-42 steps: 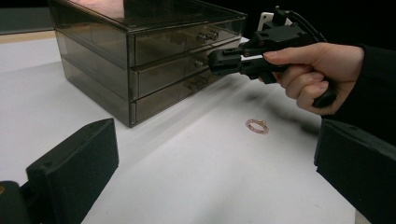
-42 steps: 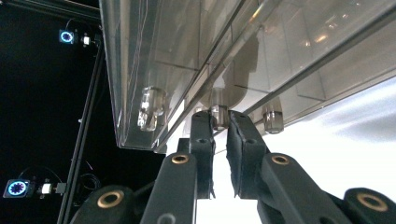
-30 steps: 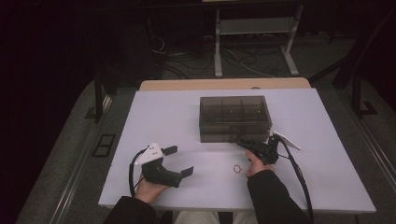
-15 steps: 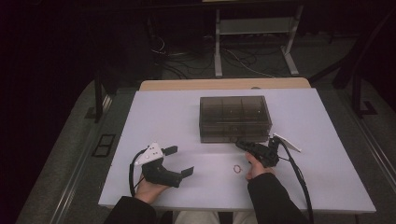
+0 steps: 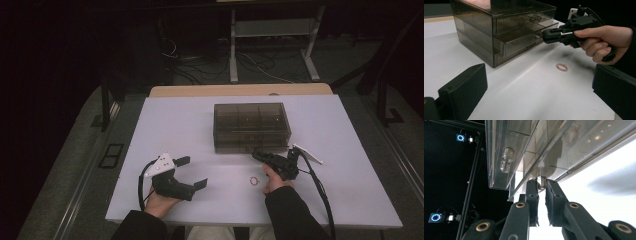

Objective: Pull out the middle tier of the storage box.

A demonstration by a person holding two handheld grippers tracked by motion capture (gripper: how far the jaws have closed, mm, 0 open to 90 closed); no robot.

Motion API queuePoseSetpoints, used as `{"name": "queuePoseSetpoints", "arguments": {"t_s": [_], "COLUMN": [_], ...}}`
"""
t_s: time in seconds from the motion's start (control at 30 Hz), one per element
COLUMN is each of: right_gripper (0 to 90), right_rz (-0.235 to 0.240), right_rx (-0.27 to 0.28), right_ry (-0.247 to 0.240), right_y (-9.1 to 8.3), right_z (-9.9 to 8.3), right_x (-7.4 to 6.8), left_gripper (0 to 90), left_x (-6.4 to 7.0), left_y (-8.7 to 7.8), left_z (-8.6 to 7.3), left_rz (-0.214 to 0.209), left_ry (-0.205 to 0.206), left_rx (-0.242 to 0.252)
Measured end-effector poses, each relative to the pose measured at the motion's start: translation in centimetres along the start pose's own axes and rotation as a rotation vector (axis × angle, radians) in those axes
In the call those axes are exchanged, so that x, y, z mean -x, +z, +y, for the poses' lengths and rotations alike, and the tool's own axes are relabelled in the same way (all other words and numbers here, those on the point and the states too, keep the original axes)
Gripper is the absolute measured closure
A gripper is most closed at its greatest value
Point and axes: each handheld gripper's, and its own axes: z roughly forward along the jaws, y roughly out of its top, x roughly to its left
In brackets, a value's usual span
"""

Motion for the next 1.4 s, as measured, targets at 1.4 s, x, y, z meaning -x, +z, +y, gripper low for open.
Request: {"name": "queuePoseSetpoints", "arguments": {"t_s": [1.4], "right_gripper": [51.4], "right_rz": [-0.115], "right_rx": [-0.181], "right_ry": [-0.317], "right_y": [-1.6], "right_z": [0.2], "right_x": [-2.4], "left_gripper": [0.0], "left_x": [-0.1], "left_y": [-0.1], "left_z": [0.0], "left_rz": [0.004], "left_ry": [-0.006], "left_rx": [0.003]}}
